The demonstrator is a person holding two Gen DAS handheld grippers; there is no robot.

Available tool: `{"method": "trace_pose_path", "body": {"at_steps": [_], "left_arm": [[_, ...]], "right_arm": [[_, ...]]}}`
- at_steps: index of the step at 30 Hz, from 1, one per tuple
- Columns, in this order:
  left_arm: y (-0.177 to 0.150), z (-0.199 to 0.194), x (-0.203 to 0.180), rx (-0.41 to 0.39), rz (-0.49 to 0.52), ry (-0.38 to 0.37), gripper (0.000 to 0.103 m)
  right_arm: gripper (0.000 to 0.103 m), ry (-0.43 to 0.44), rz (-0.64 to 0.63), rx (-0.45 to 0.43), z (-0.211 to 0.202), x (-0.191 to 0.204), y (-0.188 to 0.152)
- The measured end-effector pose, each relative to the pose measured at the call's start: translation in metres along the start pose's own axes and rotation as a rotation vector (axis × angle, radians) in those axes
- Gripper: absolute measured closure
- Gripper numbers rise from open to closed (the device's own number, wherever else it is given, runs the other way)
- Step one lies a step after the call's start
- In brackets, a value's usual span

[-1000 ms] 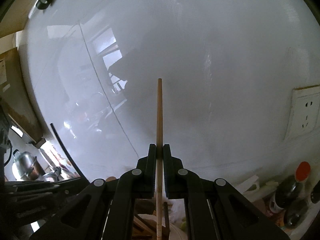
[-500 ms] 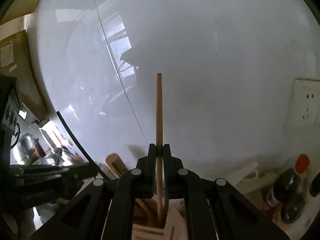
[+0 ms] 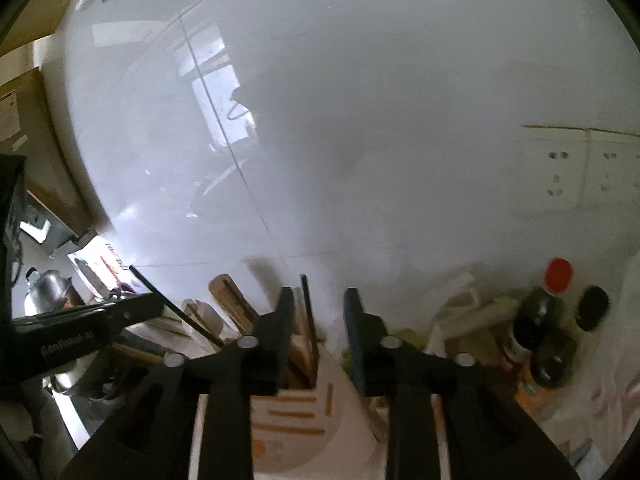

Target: Organize utensils

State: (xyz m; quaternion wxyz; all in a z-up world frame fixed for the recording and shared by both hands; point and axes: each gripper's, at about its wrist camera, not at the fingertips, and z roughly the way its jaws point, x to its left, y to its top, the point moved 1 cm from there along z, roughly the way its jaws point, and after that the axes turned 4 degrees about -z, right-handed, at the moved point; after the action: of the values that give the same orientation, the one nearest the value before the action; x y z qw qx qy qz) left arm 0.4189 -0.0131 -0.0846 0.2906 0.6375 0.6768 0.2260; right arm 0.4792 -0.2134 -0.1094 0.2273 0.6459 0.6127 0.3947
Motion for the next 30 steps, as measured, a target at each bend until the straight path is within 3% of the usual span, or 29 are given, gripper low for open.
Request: {"method": "trace_pose_path", "body": {"at_steps": [2, 4, 5, 6, 7, 10, 20, 30], "left_arm": [[-0.006, -0.007, 0.004, -0.030, 0.000, 0.027, 0.016], [-0.011, -0.010, 0.007, -0.034, 0.006, 0.046, 0.014], [-0.015, -0.010, 0.008, -0.040, 0.014, 0.055, 0.009], [-0.018, -0.010, 0.008, -0.046, 0.024, 0.065, 0.000], [-0.023, -0.011, 0.008, -0.053, 0.032, 0.076, 0.000], [-0.034, -0.009, 0.011, -0.057, 0.048, 0.115, 0.000], [-0.055, -0.022, 0.023, -0.055, 0.049, 0.130, 0.000], [-0.078, -0.068, 0.024, -0.105, 0.054, 0.135, 0.000]], "right_arm": [[0.060, -0.024, -0.002, 0.019, -0.005, 0.000, -0.003], [0.043, -0.057, -0.017, 0.032, -0.012, 0.001, -0.007], [0.038, -0.075, -0.026, 0.040, -0.014, 0.001, -0.009], [0.027, -0.090, -0.037, 0.049, -0.017, 0.002, -0.012], [0.014, -0.101, -0.047, 0.058, -0.018, 0.002, -0.014], [0.000, -0.155, -0.088, 0.094, -0.020, 0.006, -0.022], [0.000, -0.301, -0.117, 0.126, -0.034, 0.010, -0.040], [0.000, -0.361, -0.120, 0.072, -0.090, 0.025, -0.047]]}}
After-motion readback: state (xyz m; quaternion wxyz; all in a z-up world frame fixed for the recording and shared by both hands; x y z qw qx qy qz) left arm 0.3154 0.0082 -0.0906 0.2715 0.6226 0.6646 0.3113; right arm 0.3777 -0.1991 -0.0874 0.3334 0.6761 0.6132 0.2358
